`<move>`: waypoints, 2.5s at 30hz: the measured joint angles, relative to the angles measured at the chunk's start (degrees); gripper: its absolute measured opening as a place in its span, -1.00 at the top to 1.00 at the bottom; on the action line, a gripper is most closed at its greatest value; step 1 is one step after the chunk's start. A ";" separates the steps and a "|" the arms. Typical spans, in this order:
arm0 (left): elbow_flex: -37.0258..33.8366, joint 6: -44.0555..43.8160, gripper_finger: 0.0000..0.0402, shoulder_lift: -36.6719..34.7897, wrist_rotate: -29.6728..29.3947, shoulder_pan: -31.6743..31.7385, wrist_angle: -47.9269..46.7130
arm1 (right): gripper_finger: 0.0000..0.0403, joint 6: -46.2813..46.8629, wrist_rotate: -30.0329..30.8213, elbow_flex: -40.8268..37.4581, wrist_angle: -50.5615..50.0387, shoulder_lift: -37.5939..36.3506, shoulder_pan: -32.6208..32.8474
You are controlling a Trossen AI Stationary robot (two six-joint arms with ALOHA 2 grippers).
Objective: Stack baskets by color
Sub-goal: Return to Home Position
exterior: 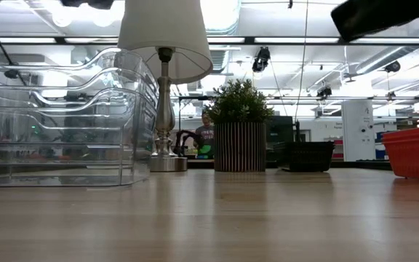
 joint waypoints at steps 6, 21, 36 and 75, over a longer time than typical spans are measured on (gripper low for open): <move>-11.14 -0.15 1.00 -12.07 -0.07 0.41 7.89 | 0.96 -15.41 1.01 -12.70 18.36 -9.82 -7.74; -31.80 -0.17 1.00 -31.53 -0.92 0.62 25.13 | 0.96 -17.11 -4.49 -31.21 21.47 -41.97 -19.27; -34.46 -1.55 1.00 -34.03 -1.41 0.62 25.73 | 0.96 -15.47 -4.53 -40.99 29.37 -44.35 -19.33; -34.68 -1.31 1.00 -26.28 -1.77 0.62 25.68 | 0.96 11.43 -0.08 -40.60 31.08 -43.73 -19.33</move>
